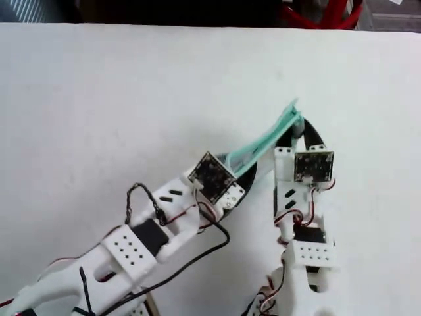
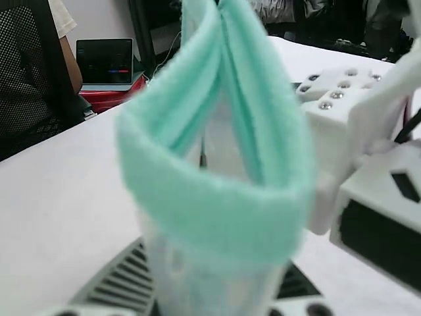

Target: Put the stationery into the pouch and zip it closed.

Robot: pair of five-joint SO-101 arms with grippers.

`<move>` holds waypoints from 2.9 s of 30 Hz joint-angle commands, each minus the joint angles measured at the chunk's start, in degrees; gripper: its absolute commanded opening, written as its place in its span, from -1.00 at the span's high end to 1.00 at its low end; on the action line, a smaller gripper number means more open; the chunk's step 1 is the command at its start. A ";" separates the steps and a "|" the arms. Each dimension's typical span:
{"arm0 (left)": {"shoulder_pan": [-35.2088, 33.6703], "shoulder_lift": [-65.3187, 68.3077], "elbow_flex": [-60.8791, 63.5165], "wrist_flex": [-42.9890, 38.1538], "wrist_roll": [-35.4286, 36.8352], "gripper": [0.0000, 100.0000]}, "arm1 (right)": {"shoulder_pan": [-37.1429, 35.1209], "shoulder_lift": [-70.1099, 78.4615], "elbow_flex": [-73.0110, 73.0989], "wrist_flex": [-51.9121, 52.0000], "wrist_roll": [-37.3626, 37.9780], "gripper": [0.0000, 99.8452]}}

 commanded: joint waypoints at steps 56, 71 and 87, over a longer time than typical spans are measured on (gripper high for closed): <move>1.63 0.92 -2.02 -3.16 -0.18 0.95 | -45.32 -21.32 -63.38 117.93 11.87 0.96; -2.24 1.10 -3.25 -4.13 -0.26 0.95 | -53.85 -17.10 -71.47 118.11 14.68 0.96; -6.81 1.10 -5.98 -3.96 -0.18 0.95 | -40.57 -17.27 -82.37 118.02 23.30 0.96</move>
